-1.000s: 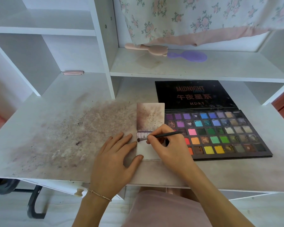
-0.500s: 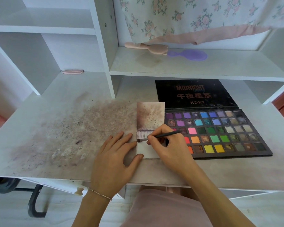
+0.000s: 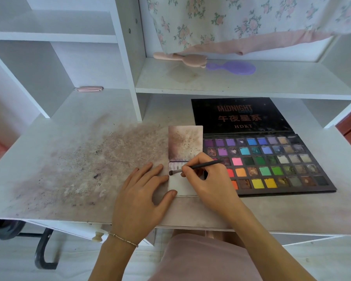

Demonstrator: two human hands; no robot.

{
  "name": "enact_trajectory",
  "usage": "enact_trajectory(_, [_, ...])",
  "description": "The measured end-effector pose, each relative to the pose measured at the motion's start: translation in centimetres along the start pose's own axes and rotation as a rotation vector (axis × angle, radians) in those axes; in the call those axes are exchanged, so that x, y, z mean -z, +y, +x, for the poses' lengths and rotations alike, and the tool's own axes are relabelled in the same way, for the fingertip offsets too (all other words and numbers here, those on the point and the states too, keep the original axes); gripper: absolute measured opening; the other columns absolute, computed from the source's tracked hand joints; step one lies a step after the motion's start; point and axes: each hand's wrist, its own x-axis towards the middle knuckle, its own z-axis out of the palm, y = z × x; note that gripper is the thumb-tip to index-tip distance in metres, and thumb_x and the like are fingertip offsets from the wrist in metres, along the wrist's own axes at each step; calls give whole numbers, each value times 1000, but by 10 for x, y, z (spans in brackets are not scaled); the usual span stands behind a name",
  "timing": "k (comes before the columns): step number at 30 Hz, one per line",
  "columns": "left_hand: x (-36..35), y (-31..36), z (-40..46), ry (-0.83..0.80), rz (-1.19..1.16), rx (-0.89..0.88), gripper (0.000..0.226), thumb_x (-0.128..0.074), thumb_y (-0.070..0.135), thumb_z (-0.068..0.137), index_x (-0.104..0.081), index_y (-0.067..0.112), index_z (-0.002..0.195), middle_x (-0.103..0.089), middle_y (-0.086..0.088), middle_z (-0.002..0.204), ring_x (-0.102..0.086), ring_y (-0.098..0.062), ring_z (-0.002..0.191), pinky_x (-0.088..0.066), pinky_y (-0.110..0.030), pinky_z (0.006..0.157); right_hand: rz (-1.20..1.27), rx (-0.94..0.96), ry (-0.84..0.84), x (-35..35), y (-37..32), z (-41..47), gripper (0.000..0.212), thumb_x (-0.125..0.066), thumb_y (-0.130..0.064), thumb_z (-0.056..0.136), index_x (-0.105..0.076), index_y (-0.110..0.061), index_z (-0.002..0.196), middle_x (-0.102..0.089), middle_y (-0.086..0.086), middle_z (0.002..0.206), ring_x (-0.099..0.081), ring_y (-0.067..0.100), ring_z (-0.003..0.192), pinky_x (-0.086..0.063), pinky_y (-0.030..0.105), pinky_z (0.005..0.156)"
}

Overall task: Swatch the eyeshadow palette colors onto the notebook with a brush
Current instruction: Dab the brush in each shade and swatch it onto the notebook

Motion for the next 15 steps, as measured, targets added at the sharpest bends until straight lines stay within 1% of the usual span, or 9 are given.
enact_trajectory(3, [0,0,0,-1,-3,2,35,-62,41,74,-72,16,95,-66,-2,115,-57,-24,114,-34,-46,102,6,2,-3,0,1,0,6,-60,-12,85,-58,-14,80,-66,0,73,-56,3,68,-42,10,60])
enact_trajectory(5, [0,1,0,-6,-4,4,34,-63,39,73,-71,16,96,-66,-3,115,-57,-24,114,-34,-45,102,26,21,9,1,2,0,10,-60,-10,85,-57,-18,79,-65,-4,72,-57,-1,69,-42,8,60])
enact_trajectory(7, [0,1,0,-4,-8,5,35,-62,41,74,-71,16,95,-66,-2,115,-57,-24,114,-35,-45,101,41,61,70,2,3,0,16,-59,-9,85,-56,-23,80,-63,-7,74,-59,2,71,-45,11,62])
enact_trajectory(9, [1,2,-1,-4,-9,6,40,-54,47,77,-71,16,95,-66,-2,114,-57,-23,114,-36,-45,101,67,96,161,4,6,0,22,-57,-7,87,-55,-29,82,-62,-10,77,-61,5,75,-48,14,64])
enact_trajectory(11, [2,2,-1,0,-10,3,45,-48,51,76,-71,17,95,-66,-1,114,-57,-22,114,-37,-46,101,78,118,243,8,8,0,25,-53,-8,89,-53,-33,87,-60,-11,81,-61,4,78,-48,11,67])
enact_trajectory(14, [3,1,-1,-9,-13,-10,47,-48,53,75,-70,18,96,-66,-1,115,-57,-23,114,-35,-48,101,45,107,344,19,12,-1,22,-44,-16,91,-50,-37,90,-59,-15,80,-59,-5,79,-44,5,67])
enact_trajectory(15, [3,1,-1,-15,-8,-12,47,-48,53,74,-70,18,96,-66,0,115,-57,-22,115,-34,-47,102,20,102,377,24,14,-2,23,-42,-16,92,-49,-37,89,-58,-16,79,-58,-8,78,-43,4,66])
